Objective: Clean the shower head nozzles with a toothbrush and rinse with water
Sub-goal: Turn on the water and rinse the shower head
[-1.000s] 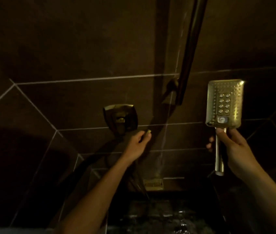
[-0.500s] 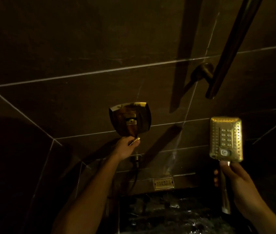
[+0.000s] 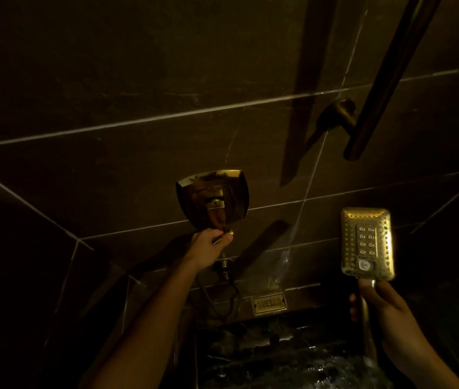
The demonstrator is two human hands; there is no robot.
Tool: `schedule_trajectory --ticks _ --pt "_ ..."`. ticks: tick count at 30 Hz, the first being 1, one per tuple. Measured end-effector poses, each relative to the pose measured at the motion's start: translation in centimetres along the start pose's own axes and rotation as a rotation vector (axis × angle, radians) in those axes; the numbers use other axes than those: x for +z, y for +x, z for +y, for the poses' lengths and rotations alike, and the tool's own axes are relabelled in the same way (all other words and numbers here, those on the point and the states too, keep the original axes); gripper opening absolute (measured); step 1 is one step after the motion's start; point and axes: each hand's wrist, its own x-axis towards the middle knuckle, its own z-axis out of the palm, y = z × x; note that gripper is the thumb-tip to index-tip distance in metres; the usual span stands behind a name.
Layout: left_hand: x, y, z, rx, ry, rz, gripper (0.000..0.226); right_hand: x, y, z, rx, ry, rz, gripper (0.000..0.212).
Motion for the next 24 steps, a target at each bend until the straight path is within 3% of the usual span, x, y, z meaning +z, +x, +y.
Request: schedule_trajectory --ticks 3,19,24 --pt "0.0 -0.1 0.1 0.002 0.02 -0.013 0.03 0.1 0.1 0.4 -0.015 -0.009 -0.028 0.019" --pt "0.2 -1.4 0.6 -0.025 0.001 -0.004 0.034 -1.1 0.3 1.8 0.055 0.022 -0.022 0.017" --pt "3.3 -3.1 0.9 -0.02 -0.042 0.003 0.023 -1.9 1.0 2.0 0.082 0.07 -0.03 0.016"
